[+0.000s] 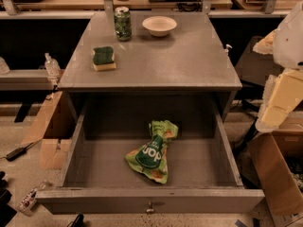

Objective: Pick green rice chip bag from top drawer and place on counter

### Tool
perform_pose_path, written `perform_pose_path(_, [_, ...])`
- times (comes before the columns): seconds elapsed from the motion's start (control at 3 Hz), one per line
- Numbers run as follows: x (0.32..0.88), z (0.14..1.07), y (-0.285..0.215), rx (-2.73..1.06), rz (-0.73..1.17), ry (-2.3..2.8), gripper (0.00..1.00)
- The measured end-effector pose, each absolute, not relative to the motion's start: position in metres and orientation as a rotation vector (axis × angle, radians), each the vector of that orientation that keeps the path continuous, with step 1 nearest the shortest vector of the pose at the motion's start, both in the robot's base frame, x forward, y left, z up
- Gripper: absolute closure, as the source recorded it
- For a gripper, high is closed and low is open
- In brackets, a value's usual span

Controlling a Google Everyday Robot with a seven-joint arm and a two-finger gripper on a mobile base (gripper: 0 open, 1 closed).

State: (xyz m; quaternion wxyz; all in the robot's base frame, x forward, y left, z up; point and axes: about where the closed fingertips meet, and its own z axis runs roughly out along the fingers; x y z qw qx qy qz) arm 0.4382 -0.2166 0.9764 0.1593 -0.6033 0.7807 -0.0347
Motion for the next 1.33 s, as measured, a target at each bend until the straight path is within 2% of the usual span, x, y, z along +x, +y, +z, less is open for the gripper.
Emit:
perform_pose_path(0.33, [0.438, 0.976, -0.217, -1.724, -0.099, 2.231, 0.00])
perform_pose_path(1.0, [0.490, 0.904, -0.190, -1.435, 0.135, 2.293, 0.00])
perform_pose_path(1.33, [0.507, 0.869, -0.173, -1.257, 0.185, 2.368, 0.00])
